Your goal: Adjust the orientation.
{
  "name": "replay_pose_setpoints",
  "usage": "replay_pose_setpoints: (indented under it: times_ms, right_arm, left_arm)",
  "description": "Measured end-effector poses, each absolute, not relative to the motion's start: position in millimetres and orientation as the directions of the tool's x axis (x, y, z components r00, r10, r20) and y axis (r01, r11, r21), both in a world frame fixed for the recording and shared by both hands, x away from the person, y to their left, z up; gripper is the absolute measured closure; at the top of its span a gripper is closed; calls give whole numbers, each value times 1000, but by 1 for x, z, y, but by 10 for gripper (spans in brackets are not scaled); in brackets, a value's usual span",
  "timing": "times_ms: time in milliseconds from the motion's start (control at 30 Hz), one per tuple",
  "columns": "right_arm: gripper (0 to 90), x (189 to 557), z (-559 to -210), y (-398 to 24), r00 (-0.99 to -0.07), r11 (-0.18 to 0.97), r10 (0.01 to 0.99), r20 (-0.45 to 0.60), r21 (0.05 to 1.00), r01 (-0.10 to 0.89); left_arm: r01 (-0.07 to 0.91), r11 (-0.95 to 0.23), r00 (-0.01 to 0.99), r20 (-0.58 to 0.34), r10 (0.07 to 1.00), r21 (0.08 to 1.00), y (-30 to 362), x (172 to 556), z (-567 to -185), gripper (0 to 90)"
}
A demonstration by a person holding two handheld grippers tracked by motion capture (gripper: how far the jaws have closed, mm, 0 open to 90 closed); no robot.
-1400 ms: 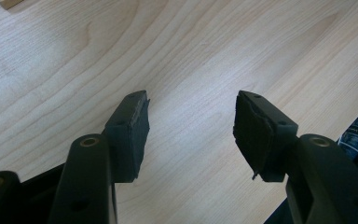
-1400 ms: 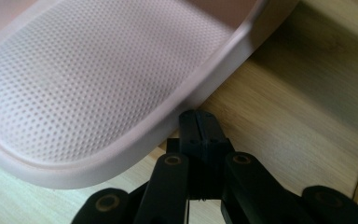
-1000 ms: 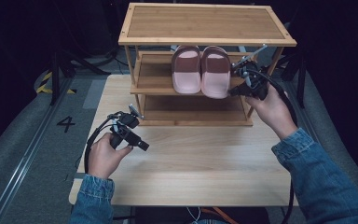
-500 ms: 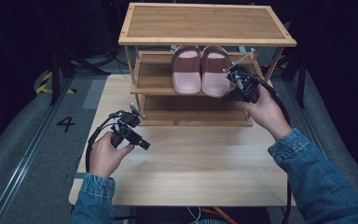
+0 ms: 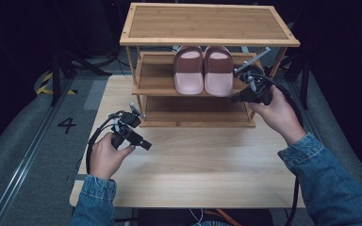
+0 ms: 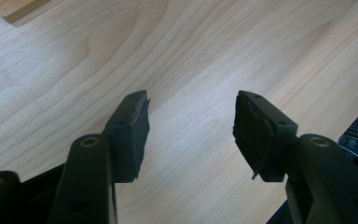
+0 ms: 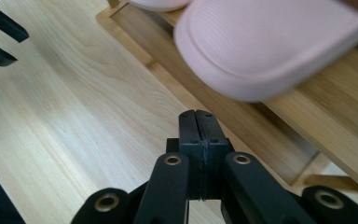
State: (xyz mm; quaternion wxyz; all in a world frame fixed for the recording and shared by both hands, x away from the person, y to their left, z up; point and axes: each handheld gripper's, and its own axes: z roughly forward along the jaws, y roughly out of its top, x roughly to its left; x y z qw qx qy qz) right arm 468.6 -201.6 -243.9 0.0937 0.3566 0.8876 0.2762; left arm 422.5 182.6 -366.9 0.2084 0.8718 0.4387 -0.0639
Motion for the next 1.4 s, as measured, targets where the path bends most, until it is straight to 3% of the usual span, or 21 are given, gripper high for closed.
replay_pose_setpoints:
  times_ms: [333, 700, 733, 967, 1400]
  right_arm:
    - [894, 452, -244, -249, -680, 546, 733, 19, 580, 605]
    - [726, 431, -264, -314, -619, 503, 785, -29, 612, 610]
    - [626, 428, -272, -326, -606, 492, 795, -38, 626, 606]
    - [487, 418, -307, -356, -577, 451, 816, -27, 655, 607]
    - [471, 403, -402, -377, -536, 413, 844, -3, 642, 646]
  left_arm:
    - [777, -541, 624, -282, 729, 322, 189, 420, -364, 441]
    - [791, -518, 600, -253, 759, 325, 212, 415, -373, 437]
    - [795, -513, 595, -252, 763, 325, 213, 414, -374, 437]
    - [789, -515, 595, -207, 777, 336, 216, 409, -382, 433]
    - [784, -478, 576, -176, 799, 396, 213, 399, -406, 432]
